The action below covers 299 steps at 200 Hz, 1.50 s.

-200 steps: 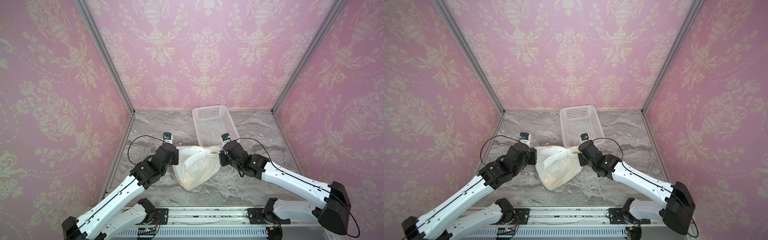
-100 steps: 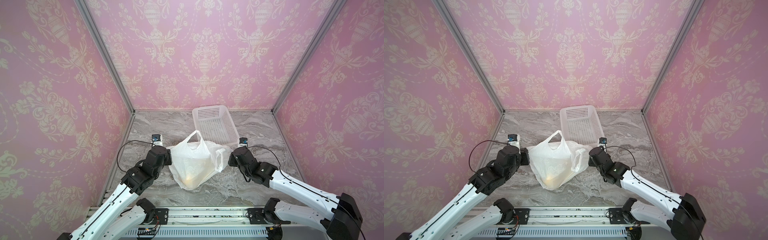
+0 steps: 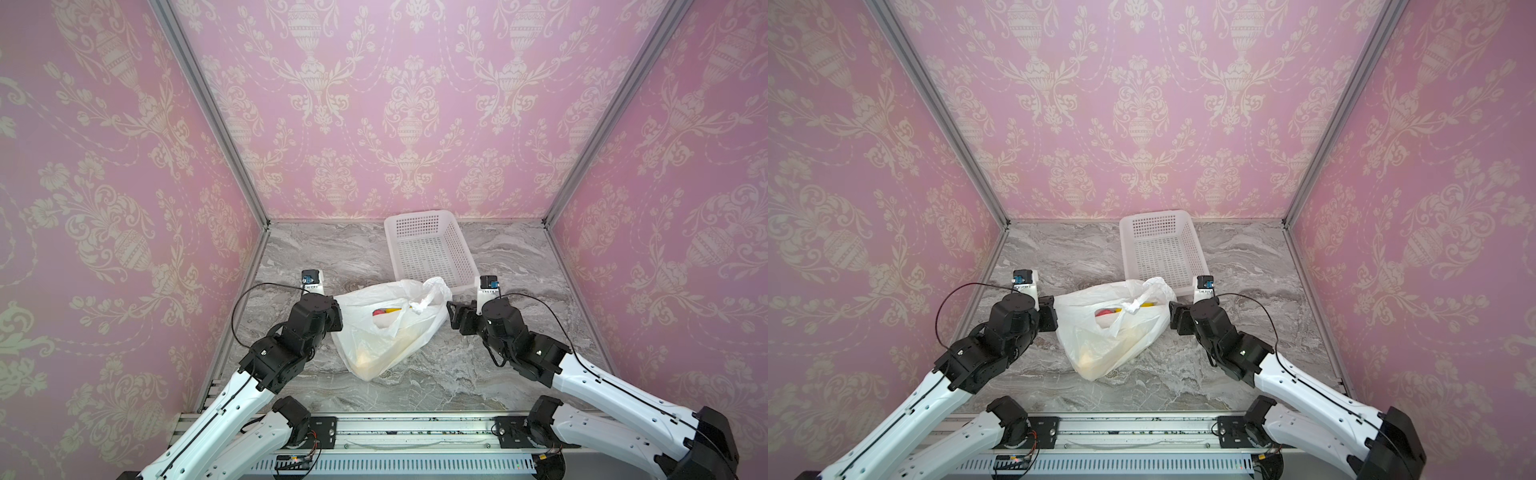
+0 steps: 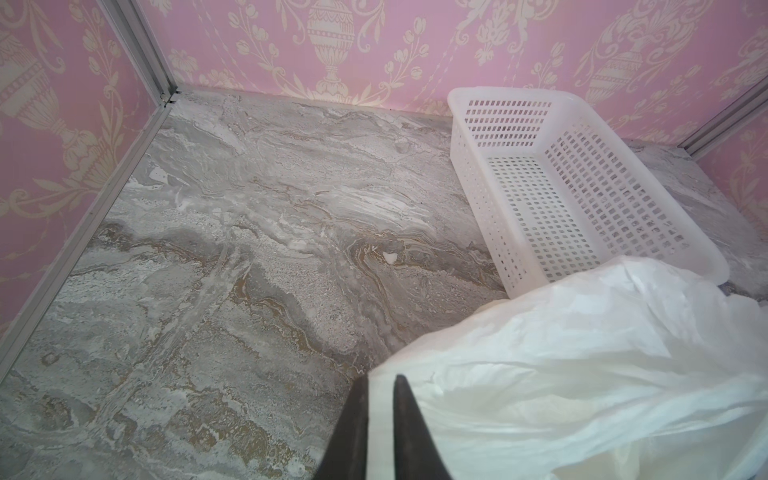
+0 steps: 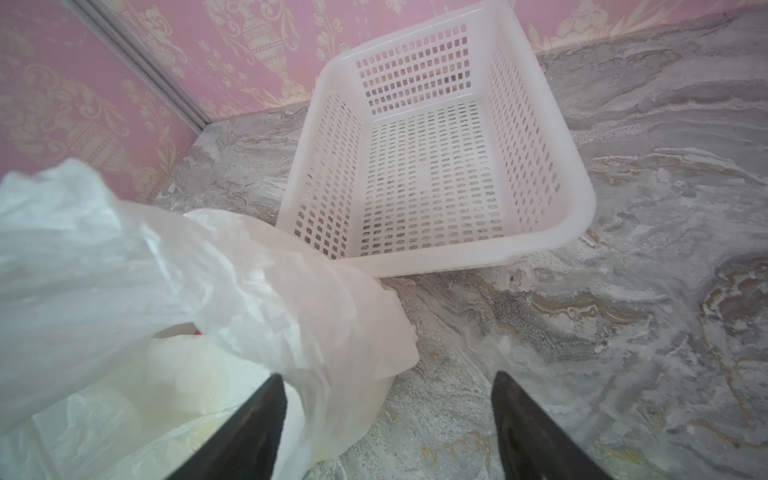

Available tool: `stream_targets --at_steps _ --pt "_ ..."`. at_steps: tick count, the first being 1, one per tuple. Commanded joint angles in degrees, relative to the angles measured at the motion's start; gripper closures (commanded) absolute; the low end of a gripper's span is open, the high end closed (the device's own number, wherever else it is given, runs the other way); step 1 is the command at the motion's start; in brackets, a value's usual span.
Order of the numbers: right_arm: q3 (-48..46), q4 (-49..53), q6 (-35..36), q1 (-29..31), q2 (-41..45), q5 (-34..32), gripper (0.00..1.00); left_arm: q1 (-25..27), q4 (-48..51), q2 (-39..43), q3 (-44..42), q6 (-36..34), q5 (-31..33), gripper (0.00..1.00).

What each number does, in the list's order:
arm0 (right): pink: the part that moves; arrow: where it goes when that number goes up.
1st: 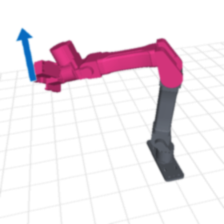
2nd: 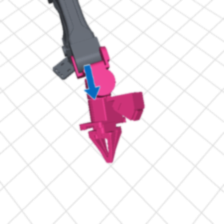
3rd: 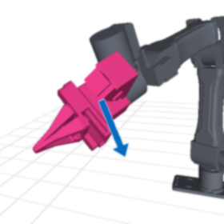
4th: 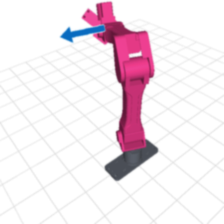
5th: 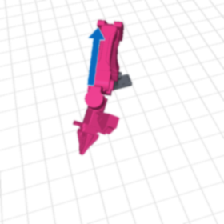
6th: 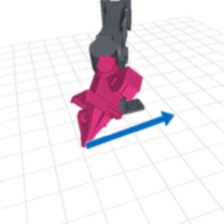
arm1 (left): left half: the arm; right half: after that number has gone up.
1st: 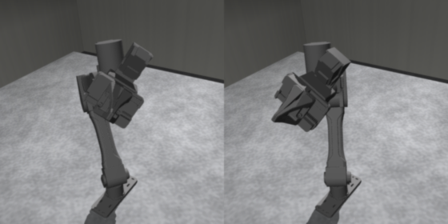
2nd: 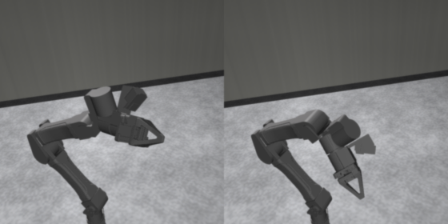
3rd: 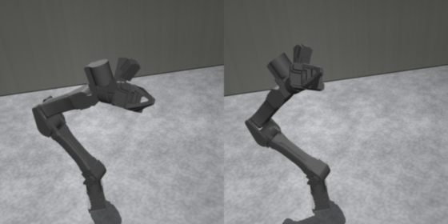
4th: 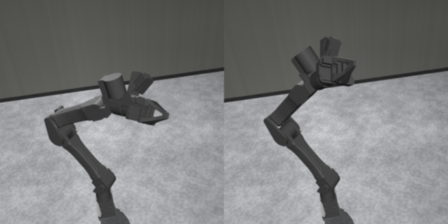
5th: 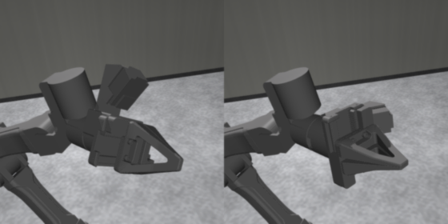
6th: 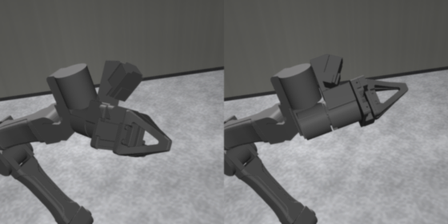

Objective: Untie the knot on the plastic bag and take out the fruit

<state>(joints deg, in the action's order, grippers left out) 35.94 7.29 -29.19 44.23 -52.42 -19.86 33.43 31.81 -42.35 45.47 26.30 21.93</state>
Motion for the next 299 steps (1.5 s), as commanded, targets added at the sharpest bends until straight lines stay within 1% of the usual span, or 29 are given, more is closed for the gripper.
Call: stream_targets --at_steps 1,8,23,38,59,72,89,122,137,160,207,244,263,282,291,299 --pt "2.25 -0.52 8.64 2.28 1.03 2.29 0.12 -0.57 -0.83 0.35 -0.56 -0.68 -1.26 0.7" --pt "2.61 -0.48 10.17 3.13 0.94 2.83 0.1 -0.56 -0.87 0.34 -0.65 -0.72 -1.32 0.64" --pt "3.6 -0.43 12.3 4.76 0.34 3.2 0.06 -0.55 -0.91 0.54 -0.56 -0.65 -1.52 0.56" --pt "5.35 -0.02 13.26 6.02 -0.96 3.41 0.05 -0.56 -0.8 0.73 -0.48 -0.49 -1.45 0.46" --pt "8.13 1.11 15.05 7.86 -3.18 4.94 0.05 -0.56 -0.1 1.66 -0.3 0.06 -0.91 0.37" --pt "8.92 1.31 16.53 9.84 -4.57 3.77 0.04 -0.56 0.47 3.19 -0.47 1.01 -0.32 0.28" --pt "10.36 1.47 17.48 11.73 -6.71 1.82 0.04 -0.56 0.85 5.43 -0.71 2.23 -0.84 0.21" --pt "14.0 1.6 18.83 14.56 -11.25 -1.95 0.04 -0.49 -0.48 8.64 -1.57 2.63 -6.58 0.06" --pt "16.24 1.99 19.58 15.81 -13.17 -3.09 0.04 -0.5 -0.33 8.28 -1.26 2.28 -8.21 0.04" --pt "20.18 3.16 21.14 18.39 -16.46 -5.3 0.04 -0.47 -0.01 5.91 -0.41 1.74 -9.99 0.03" --pt "25.26 3.08 25.21 24.19 -22.62 -13.02 0.02 -0.47 -1.44 2.61 -0.12 1.11 -12.62 0.04" --pt "29.73 4.38 25.46 24.94 -27.03 -17.87 0.03 -0.47 -1.75 2.78 -0.19 0.95 -13.76 0.05" --pt "30.85 4.73 25.26 24.94 -28.32 -20.35 0.09 -0.49 -1.83 3.39 -0.3 0.69 -14.06 0.05" --pt "33.37 5.1 24.93 24.81 -28.63 -23.21 0.24 -0.47 -2.31 3.77 -0.47 0.26 -14.99 0.05" --pt "33.56 5.06 24.67 24.65 -28.33 -23.41 0.34 -0.44 -2.78 3.9 -0.69 0.01 -15.75 0.05" --pt "33.5 4.89 24.45 24.4 -27.95 -22.93 0.51 -0.43 -3.22 3.98 -0.82 -0.18 -16.62 0.05"
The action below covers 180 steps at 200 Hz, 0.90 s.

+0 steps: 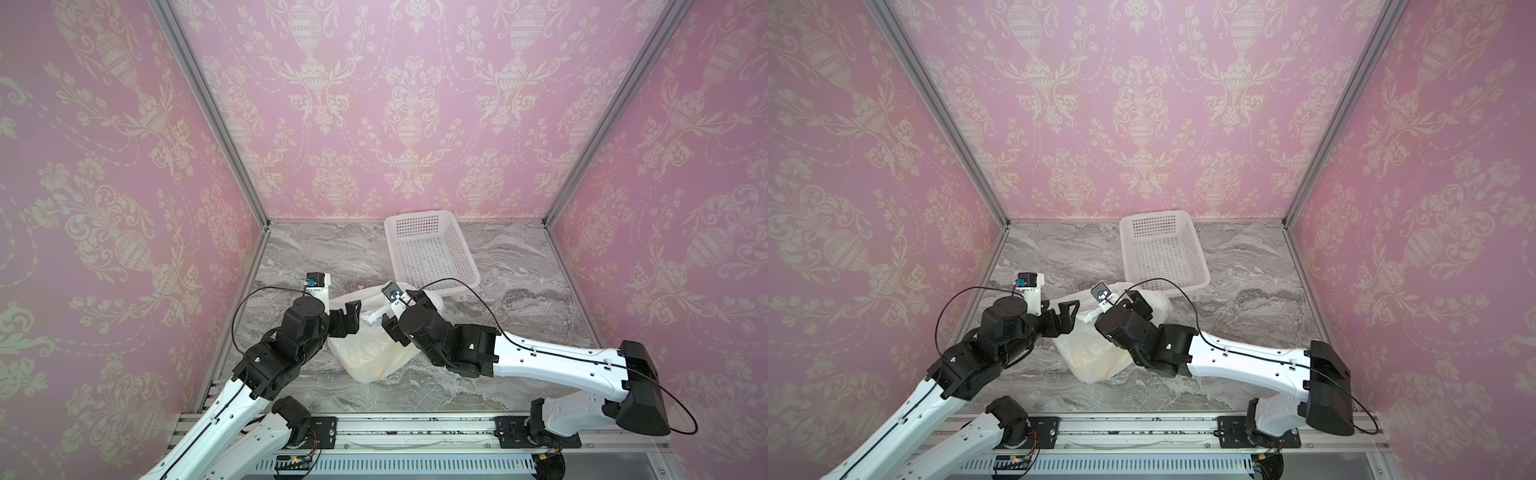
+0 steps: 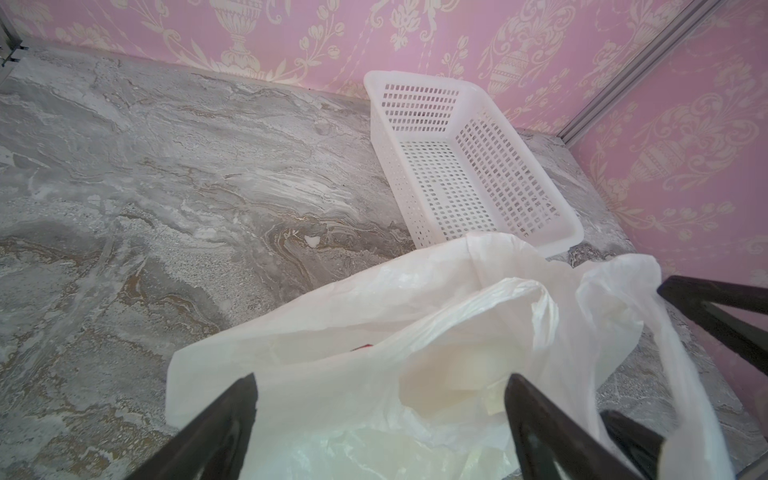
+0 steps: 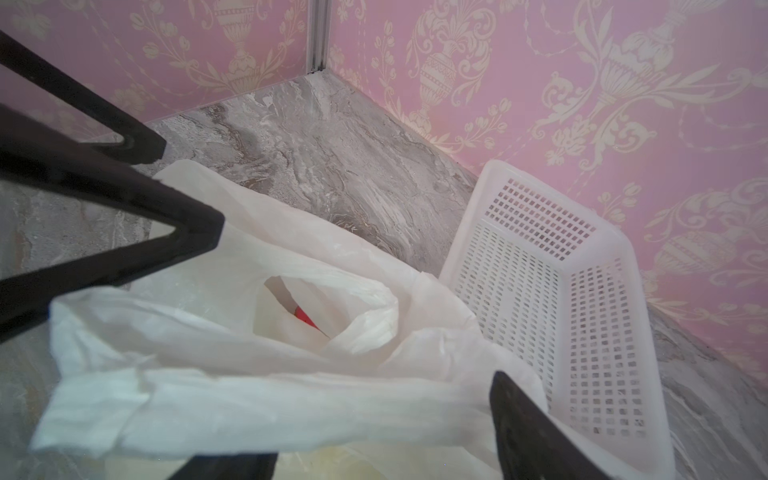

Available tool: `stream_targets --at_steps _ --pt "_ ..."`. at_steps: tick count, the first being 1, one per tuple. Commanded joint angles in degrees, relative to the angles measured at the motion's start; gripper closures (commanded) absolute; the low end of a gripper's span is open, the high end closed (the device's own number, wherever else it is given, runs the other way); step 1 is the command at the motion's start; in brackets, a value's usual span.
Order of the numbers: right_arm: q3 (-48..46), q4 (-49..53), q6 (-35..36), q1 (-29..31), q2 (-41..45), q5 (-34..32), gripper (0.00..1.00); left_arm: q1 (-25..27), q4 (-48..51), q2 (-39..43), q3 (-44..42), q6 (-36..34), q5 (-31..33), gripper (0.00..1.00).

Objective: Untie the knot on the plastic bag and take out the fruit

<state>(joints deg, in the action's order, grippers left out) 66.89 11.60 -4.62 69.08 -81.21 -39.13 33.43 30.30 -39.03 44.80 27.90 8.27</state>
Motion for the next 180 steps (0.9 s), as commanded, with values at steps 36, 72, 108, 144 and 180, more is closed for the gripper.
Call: stream_targets --at_steps 36,72,108,144,180 --pt "2.71 1.87 -4.06 -3.54 2.36 -3.21 0.94 -0.39 -3.53 0.57 -0.79 -2.66 -5.83 0.05" --pt "1.12 5.9 -12.34 -8.16 5.89 -3.01 1.0 1.74 -7.06 -0.86 -1.38 -4.58 -10.73 0.02" --pt "-4.36 5.2 -17.97 -10.51 9.69 -1.84 1.0 8.76 -8.77 -6.55 -0.12 -8.3 -9.2 0.01" --pt "-4.15 6.68 -19.24 -10.88 9.41 -1.68 1.0 11.04 -8.57 -12.21 1.43 -10.14 -8.28 0.01" --pt "-5.28 5.15 -19.37 -11.16 9.4 -1.02 1.0 11.31 -8.25 -16.12 2.69 -10.67 -9.88 0.02"
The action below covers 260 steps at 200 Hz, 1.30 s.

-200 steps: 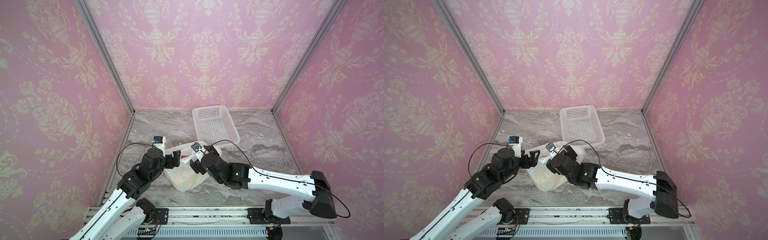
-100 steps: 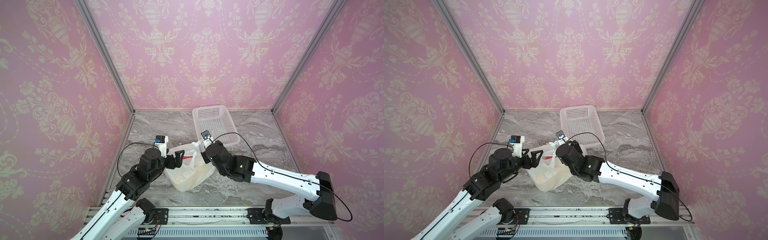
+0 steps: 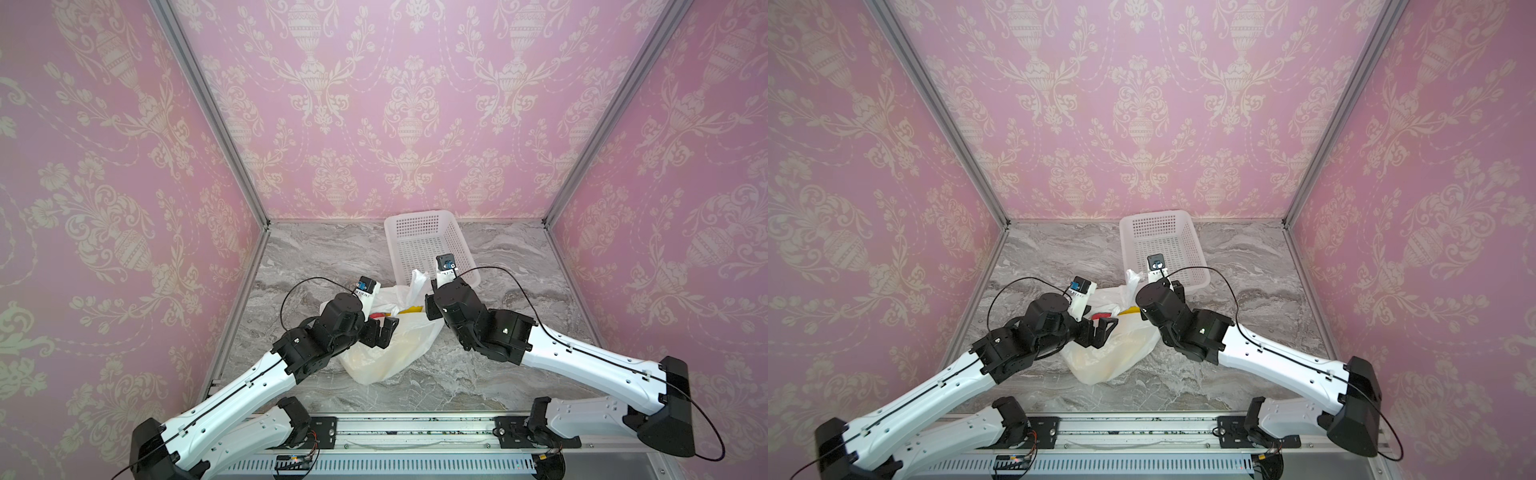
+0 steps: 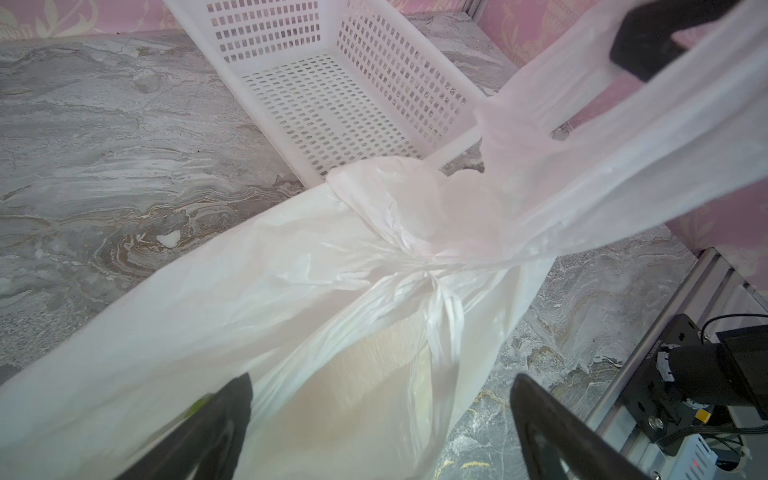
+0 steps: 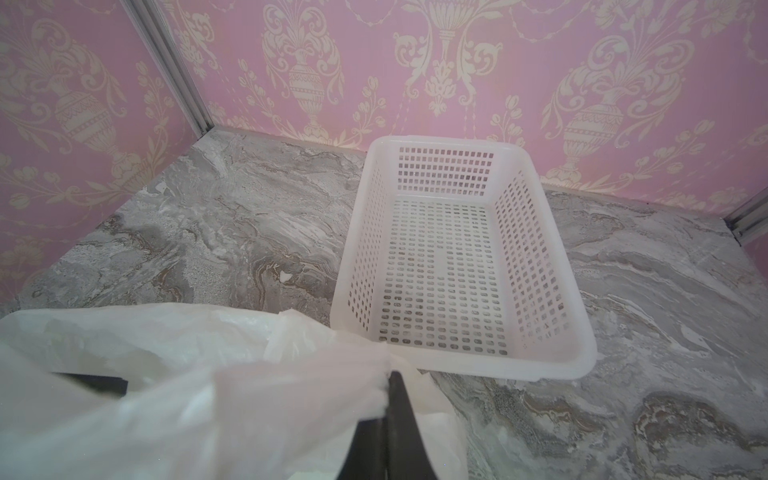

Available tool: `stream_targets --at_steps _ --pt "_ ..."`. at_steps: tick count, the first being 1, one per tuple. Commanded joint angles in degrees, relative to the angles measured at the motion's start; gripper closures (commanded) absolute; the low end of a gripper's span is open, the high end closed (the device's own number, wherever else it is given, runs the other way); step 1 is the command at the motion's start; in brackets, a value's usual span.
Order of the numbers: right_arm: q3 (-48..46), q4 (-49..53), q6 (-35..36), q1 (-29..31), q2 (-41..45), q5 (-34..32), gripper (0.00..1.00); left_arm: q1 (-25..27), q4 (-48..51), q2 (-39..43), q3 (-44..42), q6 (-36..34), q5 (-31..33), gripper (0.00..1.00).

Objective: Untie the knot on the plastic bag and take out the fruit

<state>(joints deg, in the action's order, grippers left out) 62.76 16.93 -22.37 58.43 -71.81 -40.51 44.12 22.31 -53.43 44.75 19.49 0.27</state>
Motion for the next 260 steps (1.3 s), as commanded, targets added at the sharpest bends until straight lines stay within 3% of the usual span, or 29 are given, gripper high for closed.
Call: stream_targets --at_steps 1,24,50,66,84,106,144,191,211,223,244,260 --pt "-1.15 -0.12 -1.62 -0.56 0.0 0.35 1.0 0.66 -0.16 -1.83 2.85 -2.25 -2.04 0.02" --pt "-0.63 0.79 -1.79 -0.88 -0.15 0.25 1.0 1.72 -0.87 -2.36 3.24 -2.26 -3.9 0.04" --pt "-1.39 0.22 -1.98 -1.29 0.17 0.13 1.0 3.56 0.8 1.57 3.55 -0.41 0.32 0.05" --pt "-1.39 0.59 -1.91 -1.37 0.35 0.0 1.0 5.17 7.54 4.23 6.84 4.39 3.98 0.08" --pt "-1.21 1.73 -2.06 -1.58 0.85 -0.54 1.0 9.66 17.23 5.0 11.58 9.45 12.83 0.12" --pt "-1.83 1.72 -2.32 -1.98 1.49 -1.32 1.0 14.56 21.25 4.29 12.77 9.7 16.68 0.12" --pt "-1.99 1.68 -3.18 -2.7 1.92 0.21 1.0 15.55 19.9 -4.7 14.13 7.38 12.4 0.14" --pt "-5.21 0.41 -3.56 -2.71 4.86 0.77 1.0 15.5 18.23 -15.61 16.42 6.18 15.71 0.1" --pt "-5.79 0.29 -3.34 -2.71 5.78 1.72 1.0 15.39 16.41 -19.19 18.08 5.91 16.04 0.14" --pt "-6.17 0.46 -3.37 -2.7 6.43 1.74 1.0 14.84 15.73 -20.98 18.86 6.41 17.67 0.23" --pt "-7.63 -0.62 -3.47 -2.63 7.29 1.65 1.0 13.23 14.69 -22.79 19.47 7.23 18.83 0.78" --pt "-8.53 -1.8 -3.76 -2.7 7.25 1.78 1.0 12.45 14.85 -22.82 20.16 7.53 20.56 0.98"
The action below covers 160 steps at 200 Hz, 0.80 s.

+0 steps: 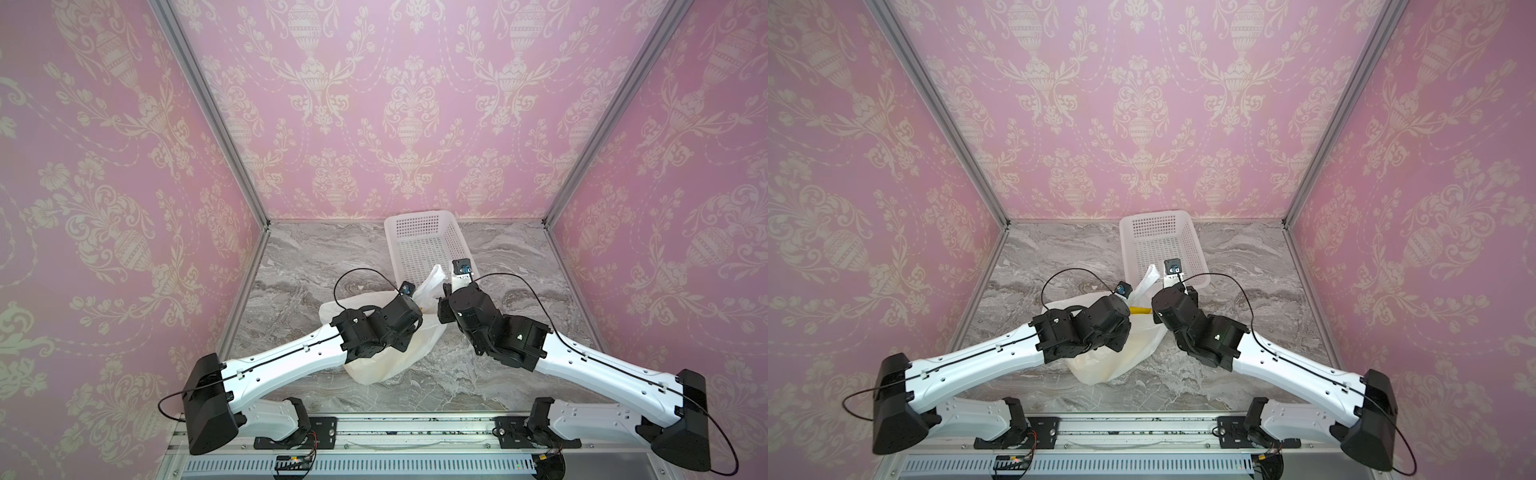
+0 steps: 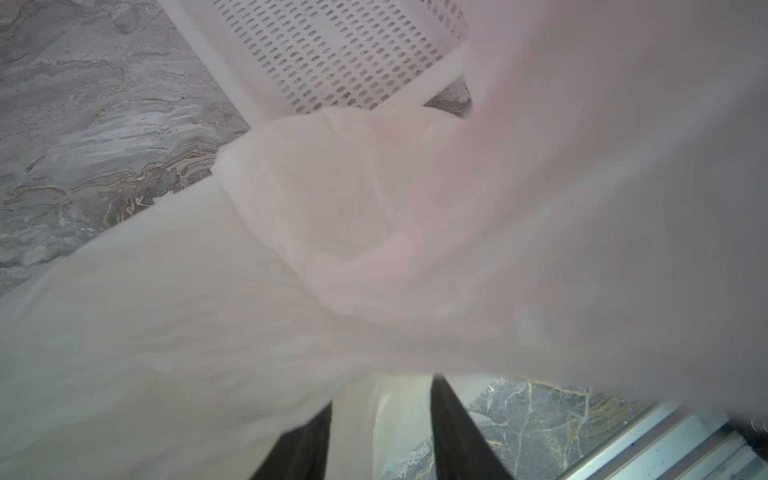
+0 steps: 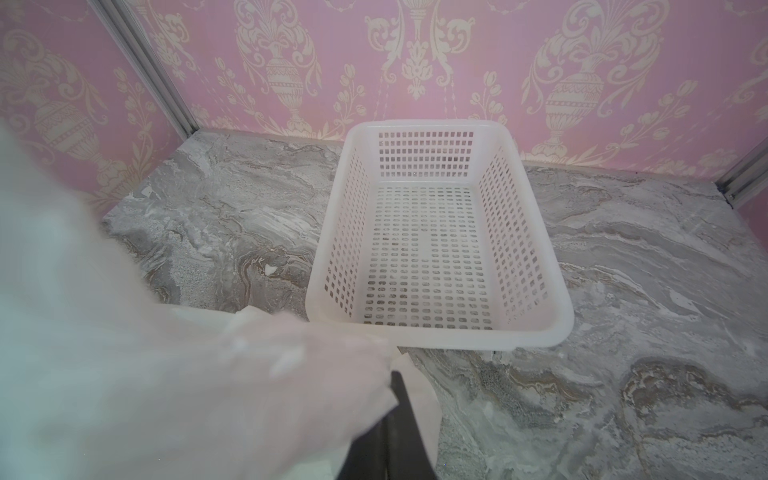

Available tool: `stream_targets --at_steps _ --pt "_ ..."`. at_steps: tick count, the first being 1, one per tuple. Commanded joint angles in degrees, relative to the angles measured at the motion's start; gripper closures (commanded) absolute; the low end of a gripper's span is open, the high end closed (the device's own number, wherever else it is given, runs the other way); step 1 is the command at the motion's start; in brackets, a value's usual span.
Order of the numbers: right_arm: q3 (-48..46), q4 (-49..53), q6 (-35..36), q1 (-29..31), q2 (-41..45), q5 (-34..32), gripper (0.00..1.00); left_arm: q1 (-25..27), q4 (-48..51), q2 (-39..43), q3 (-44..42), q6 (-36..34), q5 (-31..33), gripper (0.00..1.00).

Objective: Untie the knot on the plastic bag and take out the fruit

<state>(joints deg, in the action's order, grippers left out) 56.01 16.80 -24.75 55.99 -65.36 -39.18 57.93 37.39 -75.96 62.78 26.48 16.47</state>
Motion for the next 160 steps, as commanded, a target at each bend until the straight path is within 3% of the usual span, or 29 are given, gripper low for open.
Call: stream_targets --at_steps 1,23,45,95,142,160 --pt "-1.82 -1.67 -1.41 -0.26 0.78 0.39 1.0 -1.39 -0.13 -0.26 2.19 0.52 4.63 0.99" --pt "0.05 0.44 -3.31 -0.28 -0.48 -0.82 1.0 -2.56 2.66 1.43 3.2 1.13 9.62 1.0" --pt "1.3 0.37 -5.33 -0.26 -2.05 -1.24 1.0 -6.98 4.23 5.81 3.75 0.02 9.02 1.0" --pt "10.69 -2.47 -7.47 -0.26 -13.59 5.92 1.0 -24.82 5.51 13.17 6.74 -4.02 -1.45 1.0" --pt "31.49 0.06 -5.24 -0.6 -27.72 7.93 1.0 -41.11 7.91 8.7 17.61 -6.18 -10.55 1.0" --pt "39.06 1.13 -5.69 -1.89 -32.87 12.21 1.0 -47.06 9.07 5.39 22.75 -6.19 -14.34 1.0"
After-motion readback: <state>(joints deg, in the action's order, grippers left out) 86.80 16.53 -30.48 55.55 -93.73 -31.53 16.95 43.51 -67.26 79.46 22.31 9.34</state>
